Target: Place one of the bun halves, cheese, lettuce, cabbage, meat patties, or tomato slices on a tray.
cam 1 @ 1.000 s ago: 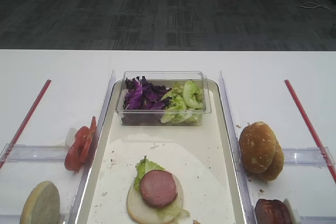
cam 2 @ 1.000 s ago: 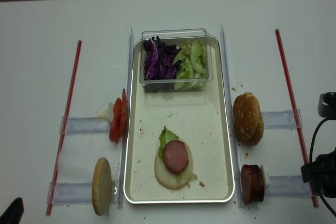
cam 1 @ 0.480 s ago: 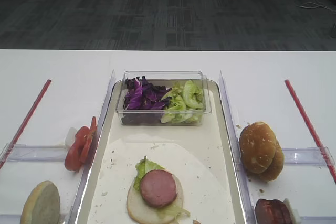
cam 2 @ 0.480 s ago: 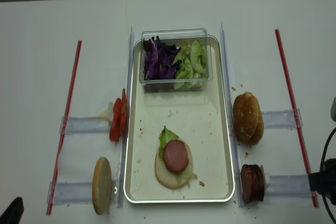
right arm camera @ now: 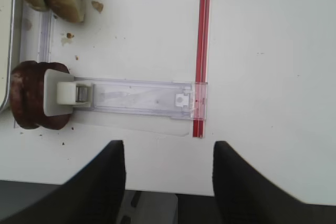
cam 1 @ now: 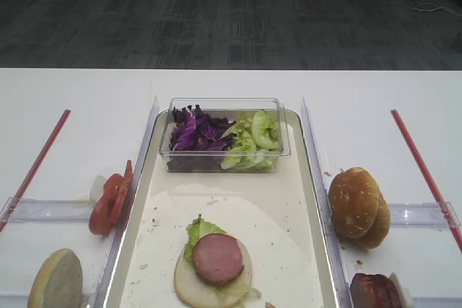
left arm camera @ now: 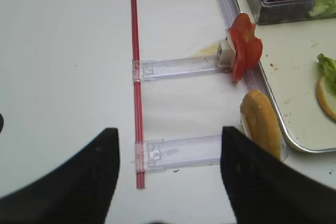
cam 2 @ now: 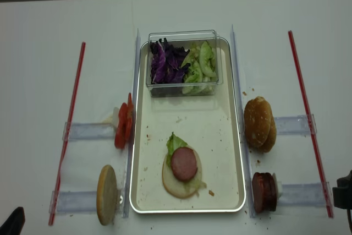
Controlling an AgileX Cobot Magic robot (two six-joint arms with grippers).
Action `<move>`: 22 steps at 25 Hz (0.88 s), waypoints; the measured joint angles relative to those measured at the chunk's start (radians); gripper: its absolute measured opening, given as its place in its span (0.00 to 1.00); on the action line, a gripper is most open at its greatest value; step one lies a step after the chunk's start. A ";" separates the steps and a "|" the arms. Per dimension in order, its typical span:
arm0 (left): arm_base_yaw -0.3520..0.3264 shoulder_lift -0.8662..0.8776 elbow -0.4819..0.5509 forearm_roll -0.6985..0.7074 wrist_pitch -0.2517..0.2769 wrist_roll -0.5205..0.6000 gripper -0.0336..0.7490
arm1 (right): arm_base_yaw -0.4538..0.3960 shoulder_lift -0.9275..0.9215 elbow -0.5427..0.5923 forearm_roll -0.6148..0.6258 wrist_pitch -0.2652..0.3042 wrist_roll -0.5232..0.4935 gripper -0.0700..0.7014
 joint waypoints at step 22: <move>0.000 0.000 0.000 0.000 0.000 0.000 0.59 | 0.000 -0.326 0.002 0.000 0.018 -0.011 0.60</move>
